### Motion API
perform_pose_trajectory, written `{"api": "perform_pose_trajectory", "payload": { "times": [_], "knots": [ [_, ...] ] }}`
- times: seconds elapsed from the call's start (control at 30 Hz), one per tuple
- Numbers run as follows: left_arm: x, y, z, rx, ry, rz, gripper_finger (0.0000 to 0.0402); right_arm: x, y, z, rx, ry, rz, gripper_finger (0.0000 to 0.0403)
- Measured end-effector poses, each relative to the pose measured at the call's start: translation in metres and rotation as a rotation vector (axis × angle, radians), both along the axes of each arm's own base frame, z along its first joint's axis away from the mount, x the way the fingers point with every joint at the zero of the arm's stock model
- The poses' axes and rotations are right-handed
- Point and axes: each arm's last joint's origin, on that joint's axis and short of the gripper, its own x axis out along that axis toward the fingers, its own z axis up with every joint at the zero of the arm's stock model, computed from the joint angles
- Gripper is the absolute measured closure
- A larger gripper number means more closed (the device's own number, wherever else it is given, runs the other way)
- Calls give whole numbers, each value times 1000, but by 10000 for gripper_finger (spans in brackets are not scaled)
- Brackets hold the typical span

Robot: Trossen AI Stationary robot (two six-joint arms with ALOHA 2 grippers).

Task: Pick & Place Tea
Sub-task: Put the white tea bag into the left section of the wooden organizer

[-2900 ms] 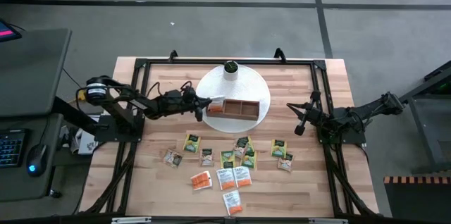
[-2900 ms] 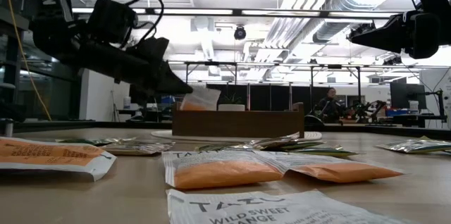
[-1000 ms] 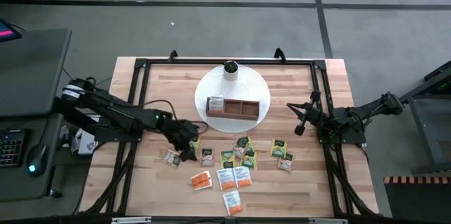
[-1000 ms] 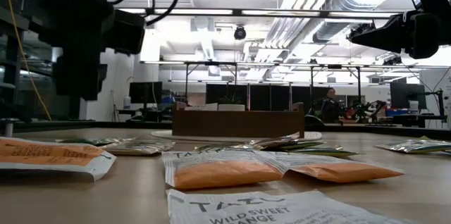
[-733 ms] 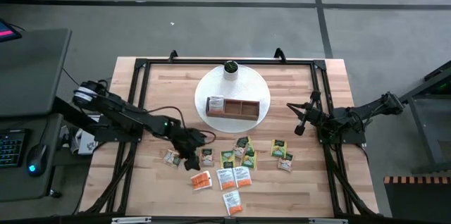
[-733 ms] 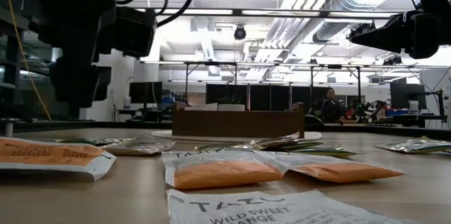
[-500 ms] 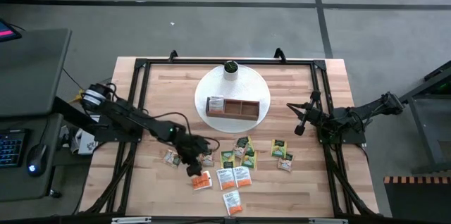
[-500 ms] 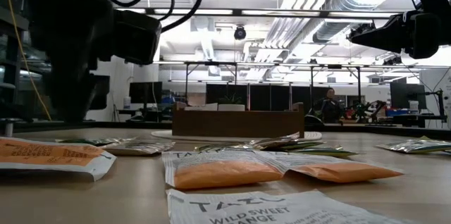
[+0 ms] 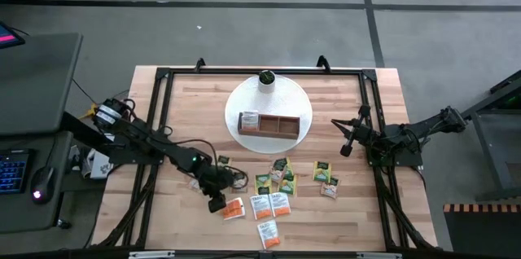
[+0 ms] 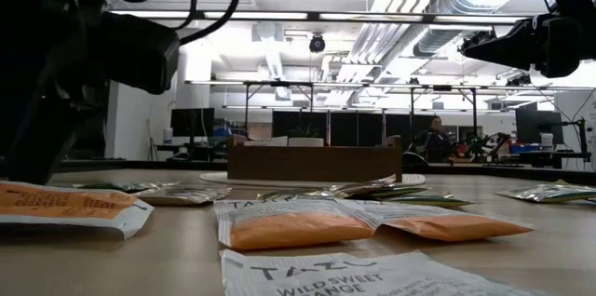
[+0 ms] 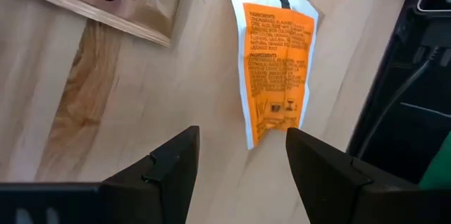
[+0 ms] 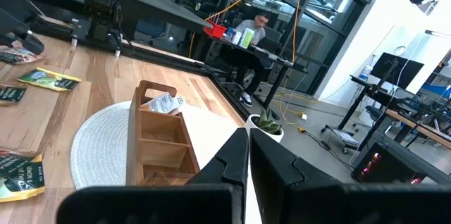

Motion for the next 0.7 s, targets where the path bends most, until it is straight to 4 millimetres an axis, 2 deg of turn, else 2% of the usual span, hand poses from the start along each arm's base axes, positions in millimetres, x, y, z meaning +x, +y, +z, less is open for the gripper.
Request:
{"api": "perform_pose_trajectory", "payload": {
  "times": [0.47, 0.7],
  "knots": [
    [2, -6, 3, -32, -47, 0, 190, 0, 0, 0, 0, 0, 0, 391],
    [4, -7, -6, -15, -15, 9, 190, 0, 0, 0, 0, 0, 0, 391]
  ]
}}
